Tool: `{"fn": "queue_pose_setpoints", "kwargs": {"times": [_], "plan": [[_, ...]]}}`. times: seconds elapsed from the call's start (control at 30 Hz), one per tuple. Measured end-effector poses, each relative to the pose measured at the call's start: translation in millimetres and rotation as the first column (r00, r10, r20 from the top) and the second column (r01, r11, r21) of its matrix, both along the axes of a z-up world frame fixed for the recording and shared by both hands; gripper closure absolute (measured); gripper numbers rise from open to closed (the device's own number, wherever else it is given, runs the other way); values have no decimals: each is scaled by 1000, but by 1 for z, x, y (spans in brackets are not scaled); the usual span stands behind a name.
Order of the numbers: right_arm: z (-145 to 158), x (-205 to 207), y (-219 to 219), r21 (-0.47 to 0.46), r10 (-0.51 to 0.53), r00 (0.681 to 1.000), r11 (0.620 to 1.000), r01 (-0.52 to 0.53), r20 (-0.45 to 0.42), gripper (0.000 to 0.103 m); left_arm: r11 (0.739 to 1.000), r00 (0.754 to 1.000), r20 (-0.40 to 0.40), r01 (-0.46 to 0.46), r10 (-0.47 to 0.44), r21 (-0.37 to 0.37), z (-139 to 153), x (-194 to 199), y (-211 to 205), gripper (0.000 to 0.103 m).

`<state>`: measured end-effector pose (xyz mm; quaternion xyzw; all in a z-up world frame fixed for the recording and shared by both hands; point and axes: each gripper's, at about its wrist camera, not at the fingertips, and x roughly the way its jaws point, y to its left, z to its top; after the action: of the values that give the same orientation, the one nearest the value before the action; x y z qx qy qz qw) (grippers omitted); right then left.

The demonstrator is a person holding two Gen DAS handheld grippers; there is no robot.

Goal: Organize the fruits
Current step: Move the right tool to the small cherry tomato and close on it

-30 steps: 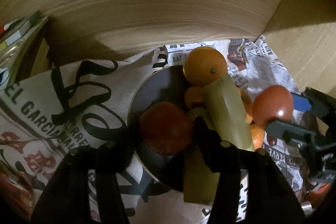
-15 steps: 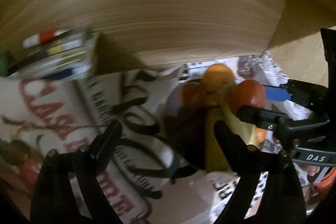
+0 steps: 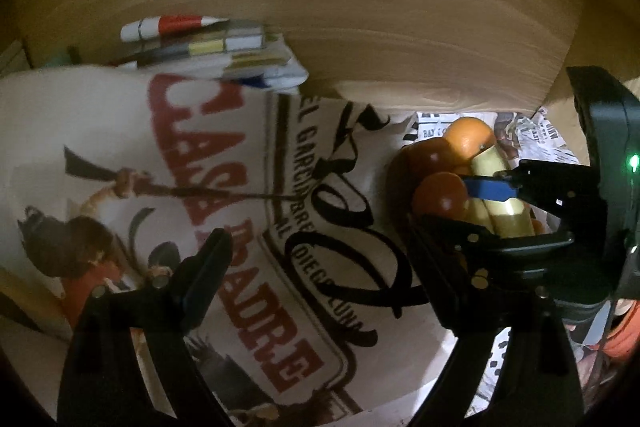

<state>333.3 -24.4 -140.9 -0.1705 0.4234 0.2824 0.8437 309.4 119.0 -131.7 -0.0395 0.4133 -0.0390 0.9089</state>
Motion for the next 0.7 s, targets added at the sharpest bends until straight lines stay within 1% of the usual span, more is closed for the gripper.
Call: {"fn": "queue_pose_setpoints", "kwargs": {"times": [0.1,0.17,0.23,0.33,0.43,0.63,0.7], "plan": [[0,-6,-1,-1,11,1000,1000,-11,-5,57,1000,1000,-6,-4,4,-8,-2,-2,3,13],[4,-10,-6,36,17,1000,999,-16,-15,41,1000,1000,-7,-4,4,-11,-4,-2,1,13],[12,-16,-12,57,8,1000,998,-8,-1,35,1000,1000,-3,-1,1,-13,-2,-5,0,13],[24,-27,-21,70,3,1000,998,-5,30,34,1000,1000,8,1,-1,-13,3,-12,-3,13],[40,-40,-36,110,-9,998,994,3,54,34,1000,1000,27,3,-3,-9,9,-21,-10,13],[72,-73,-88,189,-79,990,980,56,115,34,1000,995,95,10,-10,-4,31,-51,-28,13],[75,-79,-98,201,-107,986,976,79,131,34,1000,993,115,14,-13,-6,37,-62,-36,13]]}}
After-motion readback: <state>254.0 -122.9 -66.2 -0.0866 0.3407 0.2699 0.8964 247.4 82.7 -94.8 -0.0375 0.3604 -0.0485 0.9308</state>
